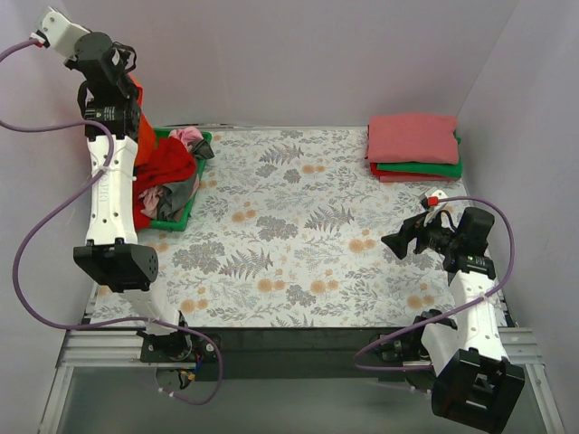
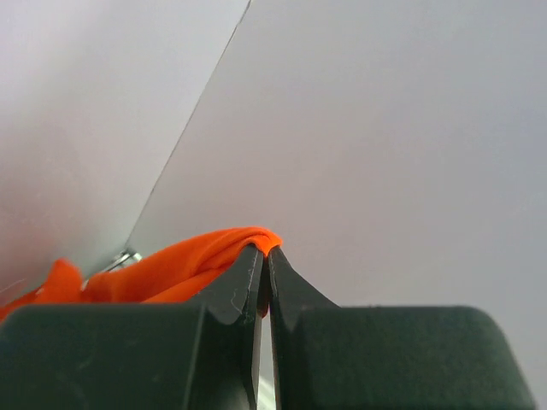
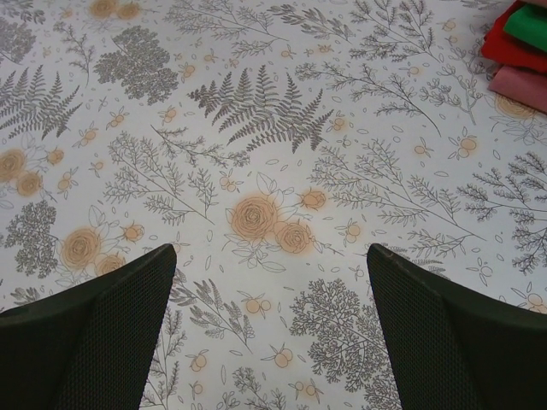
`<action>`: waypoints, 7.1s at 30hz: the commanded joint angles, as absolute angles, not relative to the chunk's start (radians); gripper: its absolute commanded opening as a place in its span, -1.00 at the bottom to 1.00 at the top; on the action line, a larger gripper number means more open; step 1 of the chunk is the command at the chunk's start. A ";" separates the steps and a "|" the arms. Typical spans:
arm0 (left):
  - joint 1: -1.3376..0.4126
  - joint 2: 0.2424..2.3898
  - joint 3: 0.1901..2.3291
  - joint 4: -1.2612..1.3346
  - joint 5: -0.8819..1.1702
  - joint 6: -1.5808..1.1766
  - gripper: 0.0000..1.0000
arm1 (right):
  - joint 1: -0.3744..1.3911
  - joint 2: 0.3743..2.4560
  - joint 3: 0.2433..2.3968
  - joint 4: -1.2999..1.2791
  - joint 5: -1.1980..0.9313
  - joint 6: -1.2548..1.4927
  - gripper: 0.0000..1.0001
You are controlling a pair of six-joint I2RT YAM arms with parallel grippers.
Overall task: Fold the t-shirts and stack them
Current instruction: Grab the tshirt from the pile, then move the tshirt to the center of the board, then flatten the tshirt out
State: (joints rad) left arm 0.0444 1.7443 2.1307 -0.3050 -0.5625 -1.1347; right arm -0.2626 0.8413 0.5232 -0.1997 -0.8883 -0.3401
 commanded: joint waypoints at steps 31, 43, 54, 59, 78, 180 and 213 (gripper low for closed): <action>-0.544 1.619 2.142 0.371 -0.408 -0.770 -1.00 | -0.275 0.841 0.558 -0.202 -0.933 -0.357 0.97; -0.742 1.344 1.548 0.196 -0.115 -1.025 -1.00 | -0.282 0.838 0.552 -0.202 -0.928 -0.364 0.97; -0.980 1.426 1.562 0.051 -0.061 -0.962 -1.00 | -0.307 0.836 0.549 -0.202 -0.923 -0.370 0.97; -1.032 1.473 1.549 0.043 -0.051 -0.977 -1.00 | -0.318 0.830 0.548 -0.202 -0.925 -0.371 0.97; -1.048 1.255 1.073 -0.163 -0.239 -1.123 0.44 | -0.354 0.816 0.541 -0.219 -0.911 -0.405 0.97; -1.052 1.539 0.653 -0.020 -0.193 -1.393 -0.40 | 0.483 1.401 0.943 -0.512 -0.167 -0.571 -0.85; -1.060 0.583 0.886 -0.245 -0.083 -1.137 -1.00 | -0.052 0.871 1.580 -1.199 -0.862 -1.008 -0.97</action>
State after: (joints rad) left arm -1.0561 0.6399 0.7876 -0.2379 -0.1585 -1.2011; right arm 0.0315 0.9123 1.4677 -1.0714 -0.6899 -0.9176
